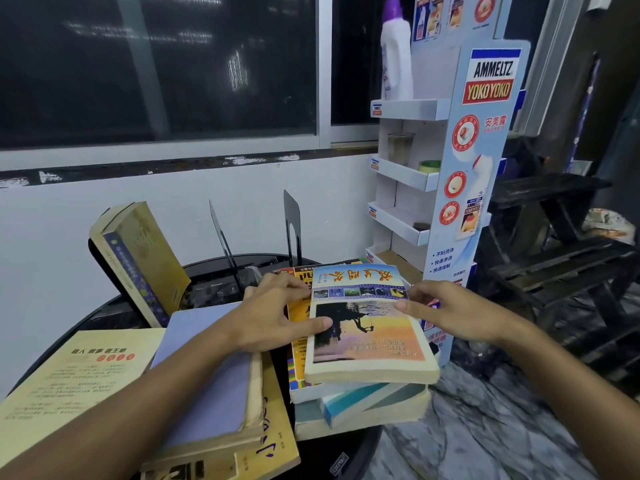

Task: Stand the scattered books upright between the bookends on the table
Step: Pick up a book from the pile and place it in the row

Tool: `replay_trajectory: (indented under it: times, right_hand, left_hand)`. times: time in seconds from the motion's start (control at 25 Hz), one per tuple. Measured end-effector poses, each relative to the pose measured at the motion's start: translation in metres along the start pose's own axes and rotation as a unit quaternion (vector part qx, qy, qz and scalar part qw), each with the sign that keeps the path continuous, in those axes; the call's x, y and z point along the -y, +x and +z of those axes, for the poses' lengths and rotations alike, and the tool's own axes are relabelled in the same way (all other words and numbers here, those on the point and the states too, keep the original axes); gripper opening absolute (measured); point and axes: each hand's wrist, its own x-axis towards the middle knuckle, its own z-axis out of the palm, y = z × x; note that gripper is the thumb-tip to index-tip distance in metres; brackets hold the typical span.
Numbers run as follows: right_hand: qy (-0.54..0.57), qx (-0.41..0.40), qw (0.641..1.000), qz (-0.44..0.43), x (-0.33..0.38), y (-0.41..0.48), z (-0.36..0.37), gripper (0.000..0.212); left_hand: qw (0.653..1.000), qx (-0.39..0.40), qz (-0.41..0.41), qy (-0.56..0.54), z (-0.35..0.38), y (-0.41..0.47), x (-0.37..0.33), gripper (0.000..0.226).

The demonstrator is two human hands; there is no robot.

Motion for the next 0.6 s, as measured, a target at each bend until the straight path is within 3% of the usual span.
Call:
replay_trajectory:
  times: [0.12,0.28,0.44,0.6]
  right_hand:
    - [0.016,-0.023,1.0,-0.004,0.003,-0.004,0.001,0.033]
    - [0.057,-0.06,0.996,-0.02,0.016,-0.013,0.003,0.028]
    - [0.151,-0.079,0.985,-0.018,0.024,-0.02,0.002,0.036]
    - [0.182,-0.101,0.978,-0.032,0.043,-0.024,-0.004,0.04]
  left_hand:
    - [0.999,-0.015,0.0,-0.035,0.005,-0.001,-0.003,0.077]
    - [0.994,-0.024,-0.006,-0.103,0.01,-0.001,-0.003,0.069]
    - [0.971,-0.041,0.042,-0.232,0.007,-0.005,-0.011,0.03]
    - [0.938,-0.07,0.056,-0.334,-0.001,-0.011,-0.022,0.047]
